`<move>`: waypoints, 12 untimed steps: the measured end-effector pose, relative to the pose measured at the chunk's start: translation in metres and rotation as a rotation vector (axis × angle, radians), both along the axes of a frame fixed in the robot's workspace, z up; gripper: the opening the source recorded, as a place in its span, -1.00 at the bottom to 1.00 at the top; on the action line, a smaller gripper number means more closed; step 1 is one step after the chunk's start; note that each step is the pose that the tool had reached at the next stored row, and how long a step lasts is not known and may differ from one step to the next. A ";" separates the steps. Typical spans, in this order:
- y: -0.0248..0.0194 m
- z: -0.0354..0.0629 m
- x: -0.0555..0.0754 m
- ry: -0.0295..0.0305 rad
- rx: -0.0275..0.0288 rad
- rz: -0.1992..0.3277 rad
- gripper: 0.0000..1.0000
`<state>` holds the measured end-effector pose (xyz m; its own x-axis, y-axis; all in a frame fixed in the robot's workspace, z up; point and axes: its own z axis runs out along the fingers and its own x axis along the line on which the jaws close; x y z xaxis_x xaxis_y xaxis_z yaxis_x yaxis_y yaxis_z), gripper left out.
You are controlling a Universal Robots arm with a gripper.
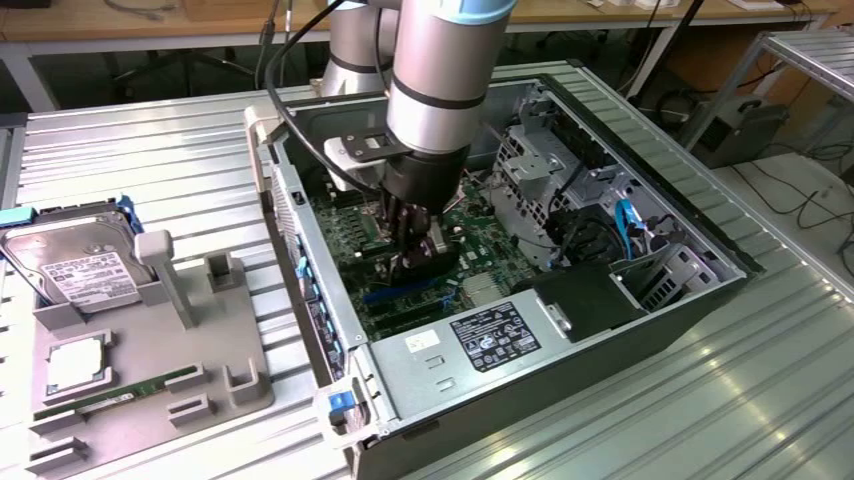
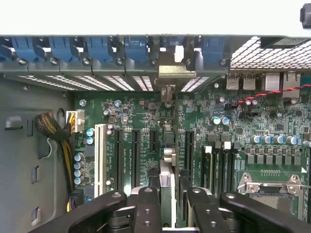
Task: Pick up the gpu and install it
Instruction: 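Press down on the gpu until it lock into place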
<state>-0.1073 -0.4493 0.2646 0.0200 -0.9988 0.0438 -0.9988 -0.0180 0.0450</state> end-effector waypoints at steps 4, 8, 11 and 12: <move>-0.0001 -0.0012 -0.001 -0.0304 -0.0001 -0.004 -0.47; 0.0000 -0.0016 -0.007 -0.0419 0.0012 -0.009 -0.47; 0.0006 -0.0016 -0.010 -0.0430 0.0011 -0.019 -0.47; 0.0009 -0.0016 -0.011 -0.0433 0.0012 -0.022 -0.47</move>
<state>-0.1179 -0.4484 0.2630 -0.0043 -0.9991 0.0430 -1.0000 0.0043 0.0018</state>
